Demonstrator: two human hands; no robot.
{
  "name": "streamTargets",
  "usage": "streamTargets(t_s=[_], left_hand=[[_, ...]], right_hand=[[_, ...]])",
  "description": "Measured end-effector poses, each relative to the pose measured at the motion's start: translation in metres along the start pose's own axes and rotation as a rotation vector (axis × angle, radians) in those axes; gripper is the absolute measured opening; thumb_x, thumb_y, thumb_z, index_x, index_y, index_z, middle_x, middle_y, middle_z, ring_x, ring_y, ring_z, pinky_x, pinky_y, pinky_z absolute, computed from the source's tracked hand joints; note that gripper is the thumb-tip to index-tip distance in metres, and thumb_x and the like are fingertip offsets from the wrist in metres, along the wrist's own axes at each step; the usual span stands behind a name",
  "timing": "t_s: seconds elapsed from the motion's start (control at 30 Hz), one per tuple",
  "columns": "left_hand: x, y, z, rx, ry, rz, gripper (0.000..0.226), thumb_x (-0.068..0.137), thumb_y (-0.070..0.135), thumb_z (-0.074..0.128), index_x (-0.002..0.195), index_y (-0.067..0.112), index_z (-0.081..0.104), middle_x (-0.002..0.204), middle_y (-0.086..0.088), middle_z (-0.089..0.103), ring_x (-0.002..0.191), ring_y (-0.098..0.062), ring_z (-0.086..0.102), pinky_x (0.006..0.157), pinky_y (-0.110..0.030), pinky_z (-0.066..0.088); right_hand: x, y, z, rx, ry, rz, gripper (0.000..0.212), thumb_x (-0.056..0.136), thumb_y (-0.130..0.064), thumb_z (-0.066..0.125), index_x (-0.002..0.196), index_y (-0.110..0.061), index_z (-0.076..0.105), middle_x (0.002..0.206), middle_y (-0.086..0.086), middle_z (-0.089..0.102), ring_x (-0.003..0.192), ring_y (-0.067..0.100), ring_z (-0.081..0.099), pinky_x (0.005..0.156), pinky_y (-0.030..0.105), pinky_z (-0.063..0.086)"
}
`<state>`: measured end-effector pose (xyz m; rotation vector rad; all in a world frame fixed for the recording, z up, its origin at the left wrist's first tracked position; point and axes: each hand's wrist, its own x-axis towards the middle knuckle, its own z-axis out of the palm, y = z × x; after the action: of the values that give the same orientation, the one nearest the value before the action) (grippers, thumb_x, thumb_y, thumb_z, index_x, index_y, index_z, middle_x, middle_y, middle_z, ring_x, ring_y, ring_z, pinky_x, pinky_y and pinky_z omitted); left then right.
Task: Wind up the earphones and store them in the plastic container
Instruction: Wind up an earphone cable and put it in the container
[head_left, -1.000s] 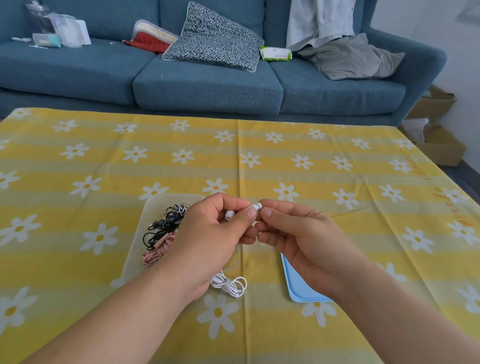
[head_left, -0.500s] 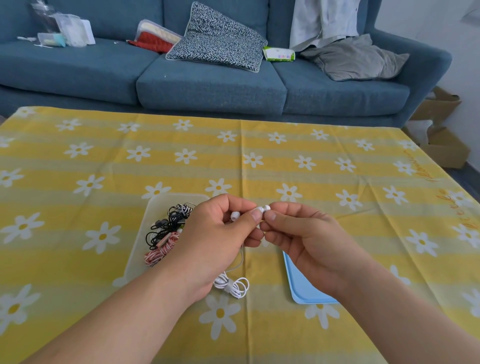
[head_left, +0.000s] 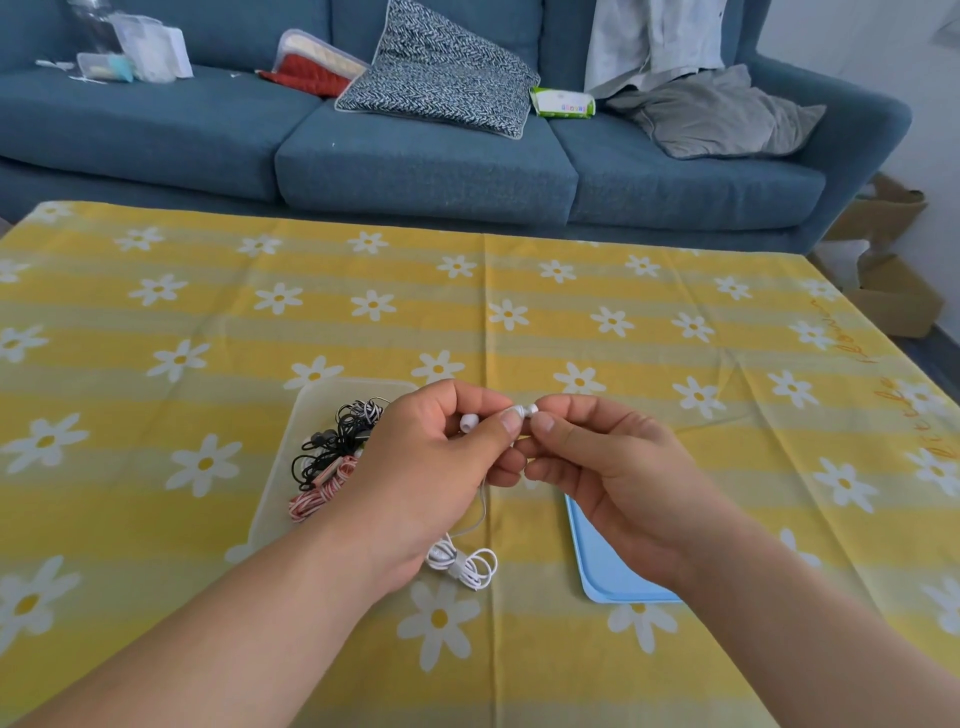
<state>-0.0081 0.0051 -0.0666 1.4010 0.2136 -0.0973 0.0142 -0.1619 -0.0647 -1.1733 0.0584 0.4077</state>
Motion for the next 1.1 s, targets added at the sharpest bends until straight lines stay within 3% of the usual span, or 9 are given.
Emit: streamTargets(t_s=[0.13, 0.2, 0.37, 0.53, 0.7, 0.87, 0.93, 1.1], left_hand=[[-0.0008, -0.0012, 0.0000, 0.004, -0.001, -0.004, 0.006, 0.093, 0.010, 0.072, 0.099, 0.011, 0.073, 0.075, -0.009, 0.076, 0.069, -0.016, 0.072, 0.070, -0.031, 0.062], [-0.0011, -0.0006, 0.0007, 0.004, -0.003, -0.005, 0.006, 0.093, 0.010, 0.072, 0.099, 0.011, 0.072, 0.075, -0.008, 0.075, 0.068, -0.015, 0.072, 0.070, -0.030, 0.062], [-0.0007, -0.0011, 0.0005, 0.005, -0.012, -0.011, 0.008, 0.094, 0.011, 0.072, 0.101, 0.010, 0.072, 0.075, -0.009, 0.075, 0.069, -0.015, 0.073, 0.070, -0.031, 0.062], [-0.0010, -0.0011, -0.0005, 0.008, -0.016, -0.014, 0.008, 0.094, 0.011, 0.072, 0.101, 0.009, 0.073, 0.075, -0.009, 0.075, 0.068, -0.017, 0.072, 0.070, -0.031, 0.063], [-0.0008, -0.0002, -0.0003, 0.006, -0.017, -0.018, 0.008, 0.094, 0.010, 0.071, 0.101, 0.009, 0.072, 0.075, -0.009, 0.075, 0.068, -0.017, 0.072, 0.069, -0.029, 0.062], [-0.0018, 0.0010, 0.0002, -0.008, -0.016, -0.023, 0.007, 0.094, 0.008, 0.071, 0.101, 0.007, 0.072, 0.070, -0.006, 0.073, 0.066, -0.015, 0.071, 0.065, -0.027, 0.061], [-0.0021, 0.0013, 0.0005, -0.003, -0.016, -0.025, 0.007, 0.094, 0.008, 0.071, 0.100, 0.007, 0.072, 0.070, -0.005, 0.073, 0.066, -0.015, 0.071, 0.065, -0.027, 0.060], [-0.0036, 0.0020, 0.0018, -0.014, -0.013, -0.025, 0.007, 0.095, 0.009, 0.070, 0.101, 0.008, 0.072, 0.073, -0.009, 0.074, 0.066, -0.015, 0.071, 0.066, -0.027, 0.060]], right_hand=[[0.0004, 0.0042, 0.0004, -0.096, 0.013, -0.061, 0.020, 0.085, -0.006, 0.074, 0.102, 0.004, 0.068, 0.091, 0.029, 0.071, 0.081, 0.038, 0.070, 0.087, 0.050, 0.059], [0.0009, 0.0068, 0.0008, -0.127, 0.022, -0.082, 0.016, 0.090, -0.004, 0.071, 0.103, 0.003, 0.066, 0.095, 0.030, 0.070, 0.083, 0.039, 0.069, 0.090, 0.056, 0.057], [0.0015, 0.0072, 0.0016, -0.163, 0.009, -0.095, 0.014, 0.091, -0.007, 0.071, 0.100, -0.001, 0.063, 0.093, 0.022, 0.066, 0.082, 0.037, 0.069, 0.088, 0.060, 0.058], [0.0003, 0.0030, -0.0002, -0.267, 0.029, -0.085, 0.014, 0.086, -0.015, 0.075, 0.092, -0.009, 0.064, 0.093, 0.013, 0.063, 0.081, 0.027, 0.071, 0.072, 0.041, 0.057], [0.0008, 0.0030, -0.0033, -0.268, 0.000, -0.069, 0.020, 0.080, -0.020, 0.078, 0.091, -0.010, 0.065, 0.095, 0.014, 0.061, 0.082, 0.028, 0.070, 0.073, 0.043, 0.057], [0.0009, 0.0038, -0.0037, -0.296, -0.007, -0.116, 0.012, 0.088, -0.013, 0.074, 0.093, -0.008, 0.065, 0.091, 0.014, 0.063, 0.081, 0.029, 0.071, 0.072, 0.042, 0.056], [0.0009, 0.0039, -0.0031, -0.293, 0.002, -0.137, 0.007, 0.092, -0.008, 0.070, 0.094, -0.006, 0.064, 0.088, 0.014, 0.065, 0.080, 0.029, 0.071, 0.074, 0.045, 0.056], [0.0008, 0.0075, -0.0001, -0.260, 0.010, -0.145, 0.005, 0.095, -0.003, 0.067, 0.095, -0.001, 0.062, 0.084, 0.018, 0.069, 0.081, 0.036, 0.069, 0.088, 0.065, 0.056]])
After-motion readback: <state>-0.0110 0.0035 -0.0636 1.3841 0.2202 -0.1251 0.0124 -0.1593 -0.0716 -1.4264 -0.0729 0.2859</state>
